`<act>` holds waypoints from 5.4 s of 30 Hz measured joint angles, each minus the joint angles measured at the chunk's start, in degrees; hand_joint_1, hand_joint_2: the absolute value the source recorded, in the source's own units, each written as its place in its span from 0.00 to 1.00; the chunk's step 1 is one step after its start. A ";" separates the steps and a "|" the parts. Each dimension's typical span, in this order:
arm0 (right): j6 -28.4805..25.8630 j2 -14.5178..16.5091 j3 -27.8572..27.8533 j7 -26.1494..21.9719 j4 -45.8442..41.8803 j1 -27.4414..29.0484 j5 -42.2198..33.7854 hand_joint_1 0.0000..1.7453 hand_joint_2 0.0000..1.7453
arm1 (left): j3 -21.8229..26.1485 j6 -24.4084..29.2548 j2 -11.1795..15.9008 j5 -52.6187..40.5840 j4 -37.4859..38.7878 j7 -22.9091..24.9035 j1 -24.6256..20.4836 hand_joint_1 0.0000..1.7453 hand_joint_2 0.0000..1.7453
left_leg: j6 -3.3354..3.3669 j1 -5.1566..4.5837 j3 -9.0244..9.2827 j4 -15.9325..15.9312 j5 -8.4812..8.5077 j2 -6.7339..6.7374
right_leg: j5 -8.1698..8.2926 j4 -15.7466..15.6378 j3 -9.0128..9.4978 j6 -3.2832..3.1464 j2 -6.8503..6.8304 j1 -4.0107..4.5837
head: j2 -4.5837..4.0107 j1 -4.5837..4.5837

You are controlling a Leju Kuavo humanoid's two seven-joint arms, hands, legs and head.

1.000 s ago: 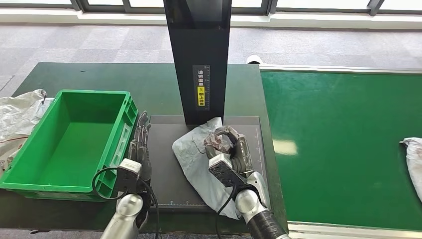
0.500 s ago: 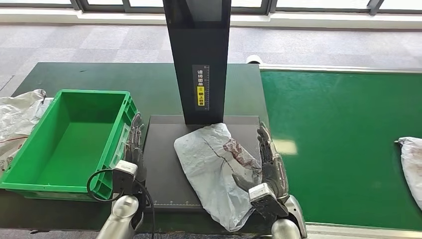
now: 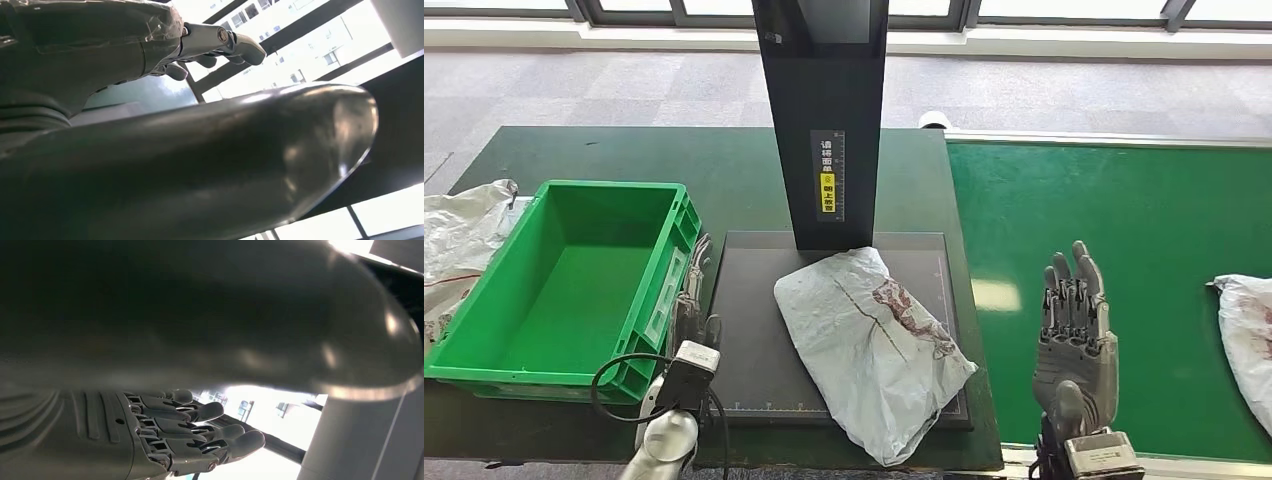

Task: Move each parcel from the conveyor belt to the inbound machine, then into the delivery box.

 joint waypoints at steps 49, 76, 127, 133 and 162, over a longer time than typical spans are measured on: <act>-13.85 -4.18 -0.68 -1.65 -15.49 -4.23 -9.10 0.00 1.00 | -19.36 6.11 -4.53 -49.63 36.31 14.68 -13.31 0.00 0.75 | 0.11 -0.11 0.13 0.01 0.07 -0.04 | 0.08 -0.01 0.24 0.14 -0.05 -0.13 | 0.00 0.00; -13.01 -4.16 0.46 -1.63 -12.93 -8.01 -9.49 0.00 1.00 | -20.01 16.78 -2.90 -43.21 28.78 11.31 -10.77 1.00 1.00 | 0.17 -0.10 0.12 0.00 0.12 -0.07 | 0.09 0.00 0.25 0.14 -0.14 -0.11 | -0.01 0.00; -16.62 -4.66 2.60 -1.63 -16.45 -0.84 -8.25 0.00 1.00 | 4.17 20.26 -1.30 -17.51 -10.57 -5.84 1.20 1.00 1.00 | 0.15 -0.09 -0.03 0.00 0.12 -0.04 | 0.08 0.01 0.07 0.12 -0.10 -0.10 | 0.00 0.00; -15.52 -4.66 2.60 -1.64 -17.15 -0.36 -8.28 0.00 1.00 | 6.50 20.26 -1.01 -14.67 -14.69 -6.28 1.54 1.00 1.00 | 0.15 -0.08 -0.03 -0.01 0.12 -0.04 | 0.08 0.01 0.06 0.12 -0.09 -0.09 | -0.01 0.00; -13.79 -4.64 2.59 -1.63 -16.26 -2.26 -8.25 0.00 1.00 | 34.11 20.26 5.71 6.24 -3.46 -5.83 -6.76 1.00 1.00 | 0.00 0.06 -0.09 0.00 0.21 -0.01 | 0.15 0.00 -0.04 -0.01 -0.04 0.05 | 0.00 -0.01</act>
